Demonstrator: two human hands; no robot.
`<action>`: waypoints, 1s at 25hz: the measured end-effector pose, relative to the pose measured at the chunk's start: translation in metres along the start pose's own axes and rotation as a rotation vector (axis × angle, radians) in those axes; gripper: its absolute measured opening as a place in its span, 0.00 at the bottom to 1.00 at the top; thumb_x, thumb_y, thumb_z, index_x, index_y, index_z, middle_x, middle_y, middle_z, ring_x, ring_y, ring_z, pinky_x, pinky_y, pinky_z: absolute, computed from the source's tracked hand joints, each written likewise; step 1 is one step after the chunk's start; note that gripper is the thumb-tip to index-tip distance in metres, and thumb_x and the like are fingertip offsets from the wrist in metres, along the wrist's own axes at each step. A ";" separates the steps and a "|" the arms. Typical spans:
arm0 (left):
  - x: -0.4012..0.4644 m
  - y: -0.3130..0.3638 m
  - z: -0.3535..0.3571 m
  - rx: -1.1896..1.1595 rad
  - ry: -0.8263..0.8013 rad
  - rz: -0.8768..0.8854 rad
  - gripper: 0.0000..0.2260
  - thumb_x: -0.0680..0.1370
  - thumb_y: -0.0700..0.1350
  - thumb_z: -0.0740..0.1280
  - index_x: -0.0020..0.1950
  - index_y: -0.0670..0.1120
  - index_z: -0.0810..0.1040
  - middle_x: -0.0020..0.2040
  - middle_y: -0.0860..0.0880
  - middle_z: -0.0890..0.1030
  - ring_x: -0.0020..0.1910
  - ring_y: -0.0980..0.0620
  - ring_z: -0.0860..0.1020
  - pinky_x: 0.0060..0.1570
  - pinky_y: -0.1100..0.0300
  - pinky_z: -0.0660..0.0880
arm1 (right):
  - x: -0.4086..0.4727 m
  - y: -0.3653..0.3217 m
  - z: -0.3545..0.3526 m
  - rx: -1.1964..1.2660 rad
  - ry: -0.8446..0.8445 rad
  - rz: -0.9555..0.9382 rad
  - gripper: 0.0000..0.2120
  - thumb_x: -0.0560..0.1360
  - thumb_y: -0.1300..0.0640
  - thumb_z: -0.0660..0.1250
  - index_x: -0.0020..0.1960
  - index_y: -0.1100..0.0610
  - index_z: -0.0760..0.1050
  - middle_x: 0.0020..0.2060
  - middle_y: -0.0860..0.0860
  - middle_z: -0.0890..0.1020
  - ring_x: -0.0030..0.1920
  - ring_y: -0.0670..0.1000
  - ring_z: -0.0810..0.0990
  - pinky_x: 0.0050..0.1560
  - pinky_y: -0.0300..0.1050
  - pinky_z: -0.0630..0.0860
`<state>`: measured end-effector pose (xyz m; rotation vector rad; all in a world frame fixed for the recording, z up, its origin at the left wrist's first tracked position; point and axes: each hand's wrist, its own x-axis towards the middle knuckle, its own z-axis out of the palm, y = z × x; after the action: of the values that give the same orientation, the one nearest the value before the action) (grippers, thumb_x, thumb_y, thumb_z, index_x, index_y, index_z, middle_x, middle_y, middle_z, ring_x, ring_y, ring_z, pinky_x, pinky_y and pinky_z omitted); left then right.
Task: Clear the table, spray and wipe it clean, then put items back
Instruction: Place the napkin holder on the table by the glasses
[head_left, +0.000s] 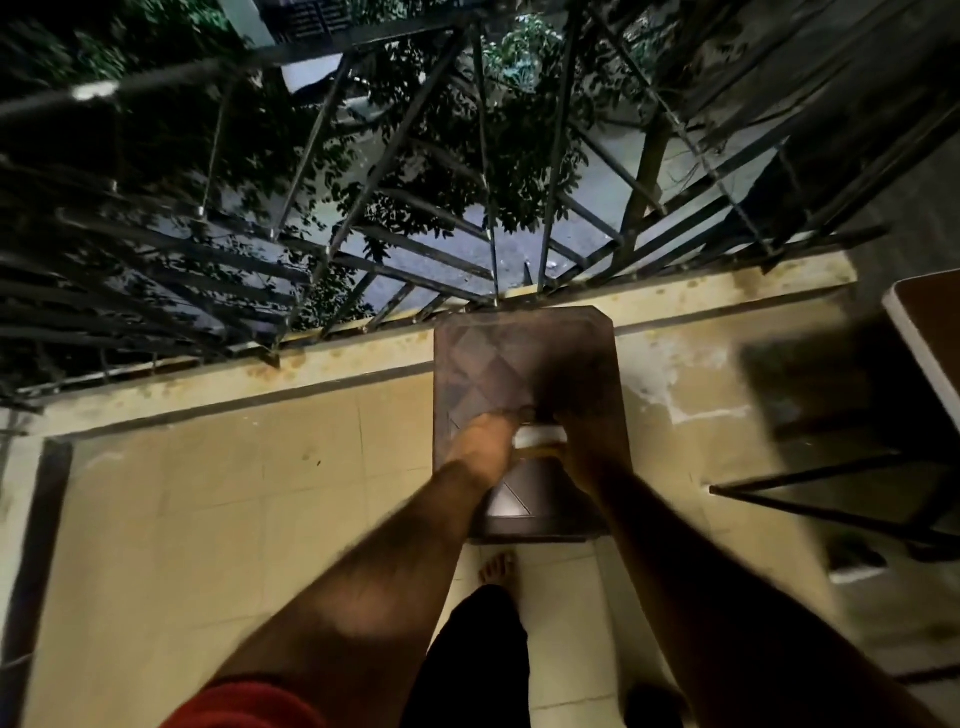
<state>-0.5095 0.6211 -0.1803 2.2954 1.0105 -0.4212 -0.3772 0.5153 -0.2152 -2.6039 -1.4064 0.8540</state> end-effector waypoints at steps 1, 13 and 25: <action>-0.005 0.004 -0.004 0.019 0.021 0.033 0.20 0.76 0.48 0.69 0.68 0.51 0.73 0.63 0.45 0.78 0.61 0.44 0.76 0.62 0.53 0.72 | -0.006 0.001 -0.003 -0.016 0.017 -0.005 0.22 0.79 0.49 0.61 0.73 0.49 0.67 0.68 0.55 0.74 0.66 0.58 0.73 0.65 0.54 0.71; -0.063 0.277 -0.062 0.159 0.092 0.476 0.19 0.75 0.43 0.67 0.66 0.49 0.76 0.61 0.45 0.79 0.59 0.44 0.77 0.58 0.53 0.73 | -0.182 0.157 -0.197 0.116 0.338 0.135 0.19 0.75 0.50 0.67 0.65 0.49 0.72 0.57 0.51 0.78 0.58 0.54 0.76 0.58 0.50 0.75; -0.151 0.690 0.050 0.263 0.060 1.158 0.25 0.74 0.42 0.70 0.71 0.44 0.73 0.67 0.45 0.76 0.66 0.47 0.73 0.66 0.62 0.61 | -0.476 0.445 -0.307 0.145 0.700 0.696 0.22 0.74 0.50 0.68 0.67 0.48 0.70 0.61 0.52 0.76 0.59 0.57 0.76 0.57 0.52 0.75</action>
<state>-0.0951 0.1340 0.1239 2.6723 -0.4646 0.0203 -0.0944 -0.0570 0.1182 -2.8360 -0.2570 0.0046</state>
